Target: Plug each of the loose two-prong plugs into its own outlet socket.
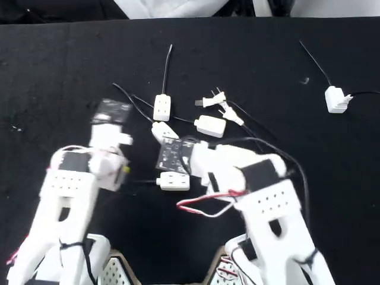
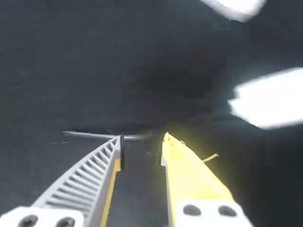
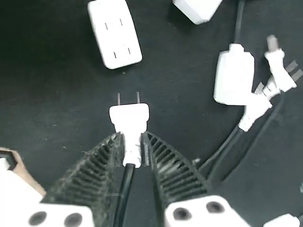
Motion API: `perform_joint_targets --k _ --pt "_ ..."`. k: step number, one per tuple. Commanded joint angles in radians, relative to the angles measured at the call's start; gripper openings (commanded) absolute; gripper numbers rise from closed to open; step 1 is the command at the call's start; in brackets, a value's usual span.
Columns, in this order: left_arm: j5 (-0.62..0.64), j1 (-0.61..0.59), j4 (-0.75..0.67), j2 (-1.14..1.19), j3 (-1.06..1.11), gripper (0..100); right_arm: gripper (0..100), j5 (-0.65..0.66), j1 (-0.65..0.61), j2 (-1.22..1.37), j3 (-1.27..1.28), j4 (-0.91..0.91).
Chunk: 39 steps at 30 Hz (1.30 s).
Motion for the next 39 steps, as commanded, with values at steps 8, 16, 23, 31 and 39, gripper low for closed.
perform_joint_targets --k 8,16,23,31,39 --pt "0.265 -0.305 -0.506 -0.006 0.300 15 1.1 0.069 -0.126 0.248 -0.191 0.002" --pt "0.281 -0.225 -0.608 -0.012 0.375 14 1.1 0.110 -0.183 0.424 -0.320 0.005" --pt "0.281 -0.223 -0.608 -0.012 0.377 14 1.1 0.126 -0.184 0.587 -0.460 0.101" --pt "0.281 -0.223 -0.608 -0.012 0.380 14 1.1 0.126 -0.160 0.674 -0.556 0.121" --pt "0.281 -0.222 -0.608 -0.012 0.380 14 1.1 0.130 -0.133 0.750 -0.558 0.075"
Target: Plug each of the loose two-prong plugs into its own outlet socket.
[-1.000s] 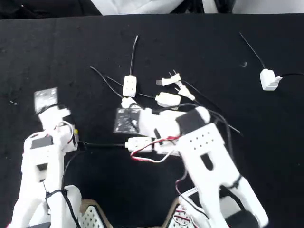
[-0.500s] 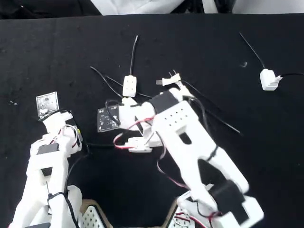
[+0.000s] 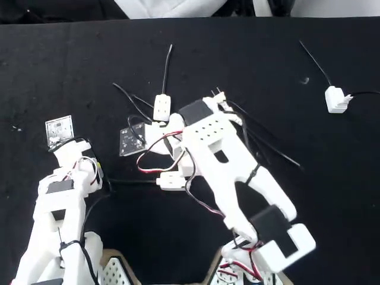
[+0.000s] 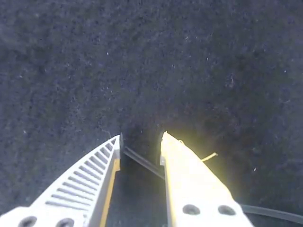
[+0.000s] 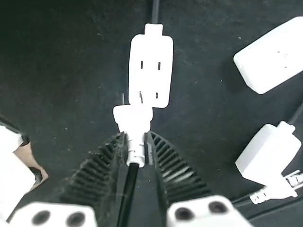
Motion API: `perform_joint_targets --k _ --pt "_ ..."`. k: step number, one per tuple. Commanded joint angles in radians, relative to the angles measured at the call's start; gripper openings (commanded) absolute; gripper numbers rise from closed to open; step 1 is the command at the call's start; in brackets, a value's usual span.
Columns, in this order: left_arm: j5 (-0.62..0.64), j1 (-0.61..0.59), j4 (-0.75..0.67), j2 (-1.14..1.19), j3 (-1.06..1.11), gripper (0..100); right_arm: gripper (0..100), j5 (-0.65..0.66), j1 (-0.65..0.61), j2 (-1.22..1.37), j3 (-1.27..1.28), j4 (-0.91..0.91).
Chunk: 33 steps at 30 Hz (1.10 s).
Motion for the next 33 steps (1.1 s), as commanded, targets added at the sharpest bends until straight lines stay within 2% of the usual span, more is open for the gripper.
perform_joint_targets --k 1,6,17,24,33 --pt "0.011 0.012 -0.017 -0.014 -0.007 14 1.1 0.015 0.040 -0.001 -0.051 -0.037" --pt "0.011 0.012 -0.017 -0.014 -0.007 14 1.1 0.043 0.078 0.004 -0.047 -0.072" --pt "0.011 0.012 -0.017 -0.014 -0.007 14 1.1 0.051 0.080 0.004 -0.033 -0.069" --pt "0.011 0.012 -0.017 -0.014 -0.007 14 1.1 0.054 0.160 0.002 -0.016 -0.069" --pt "0.011 0.010 -0.017 -0.014 -0.007 14 1.1 0.072 0.123 0.005 0.067 -0.110"
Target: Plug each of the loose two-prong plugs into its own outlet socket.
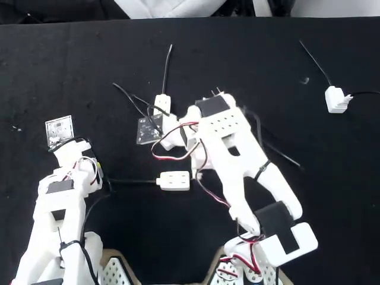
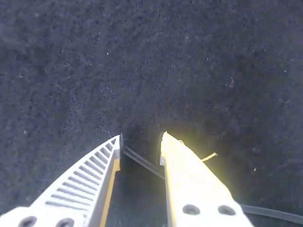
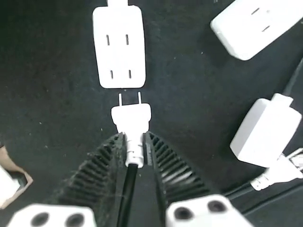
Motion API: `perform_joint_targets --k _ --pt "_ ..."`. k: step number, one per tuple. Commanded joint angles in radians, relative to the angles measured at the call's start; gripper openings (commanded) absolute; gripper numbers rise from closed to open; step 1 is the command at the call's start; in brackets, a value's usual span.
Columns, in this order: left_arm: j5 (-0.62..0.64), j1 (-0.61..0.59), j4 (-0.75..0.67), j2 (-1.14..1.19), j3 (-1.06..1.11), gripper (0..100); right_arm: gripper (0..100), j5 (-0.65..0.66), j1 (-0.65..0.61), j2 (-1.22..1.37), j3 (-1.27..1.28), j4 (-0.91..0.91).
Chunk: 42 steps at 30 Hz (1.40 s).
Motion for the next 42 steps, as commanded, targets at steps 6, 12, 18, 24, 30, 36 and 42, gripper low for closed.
perform_joint_targets --k 6,12,18,24,30,36,42 --pt "0.011 0.010 -0.017 -0.014 -0.007 14 1.1 0.006 -0.041 -0.010 0.001 -0.034" --pt "0.011 0.010 -0.017 -0.014 -0.007 14 1.1 -0.034 -0.112 -0.005 0.001 -0.035" --pt "0.011 0.012 -0.017 -0.014 -0.007 14 1.1 -0.037 -0.155 -0.007 -0.001 -0.035" --pt "0.003 0.050 0.095 -0.014 -0.048 14 1.1 -0.038 -0.160 -0.012 -0.004 -0.035" --pt "-0.089 0.275 0.232 -0.014 -0.071 8 1.1 -0.068 -0.160 -0.012 -0.004 -0.038" --pt "-0.089 0.415 0.232 -0.014 -0.059 3 1.1 -0.114 -0.160 -0.013 0.002 -0.069" --pt "-0.089 0.527 0.239 -0.014 -0.059 3 1.1 -0.114 -0.161 -0.013 0.001 -0.071"
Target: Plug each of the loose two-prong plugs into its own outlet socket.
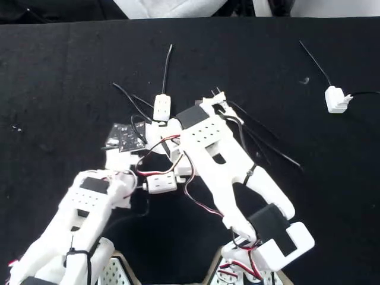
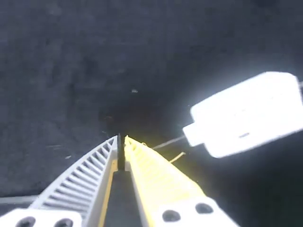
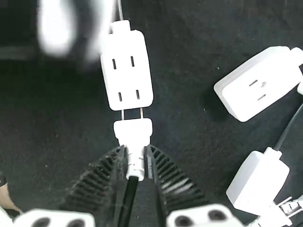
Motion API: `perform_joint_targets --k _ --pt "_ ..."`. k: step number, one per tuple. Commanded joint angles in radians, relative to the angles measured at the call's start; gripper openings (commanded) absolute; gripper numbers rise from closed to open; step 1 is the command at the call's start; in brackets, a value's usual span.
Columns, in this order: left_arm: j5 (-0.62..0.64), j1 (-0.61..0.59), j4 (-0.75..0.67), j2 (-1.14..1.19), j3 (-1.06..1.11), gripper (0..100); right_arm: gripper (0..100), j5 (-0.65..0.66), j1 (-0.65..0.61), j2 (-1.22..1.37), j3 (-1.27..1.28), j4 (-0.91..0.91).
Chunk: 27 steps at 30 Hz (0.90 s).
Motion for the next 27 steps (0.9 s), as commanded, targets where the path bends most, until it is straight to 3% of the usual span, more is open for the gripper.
perform_joint_targets --k 1,5,14,22,27 --pt "-0.008 0.076 0.009 -0.014 -0.019 3 1.1 -0.014 -0.012 -0.013 -0.004 -0.012" --pt "0.009 0.139 0.006 -0.014 -0.019 3 1.1 -0.014 -0.011 -0.013 -0.004 -0.012" --pt "0.244 0.237 -0.003 -0.014 -0.022 4 1.1 -0.014 -0.006 -0.013 -0.002 -0.006" --pt "0.374 0.222 -0.098 -0.011 0.008 4 1.1 -0.015 -0.006 -0.013 -0.002 -0.005" --pt "0.416 0.142 -0.155 -0.005 0.008 4 1.1 -0.015 -0.009 -0.013 -0.002 -0.005"
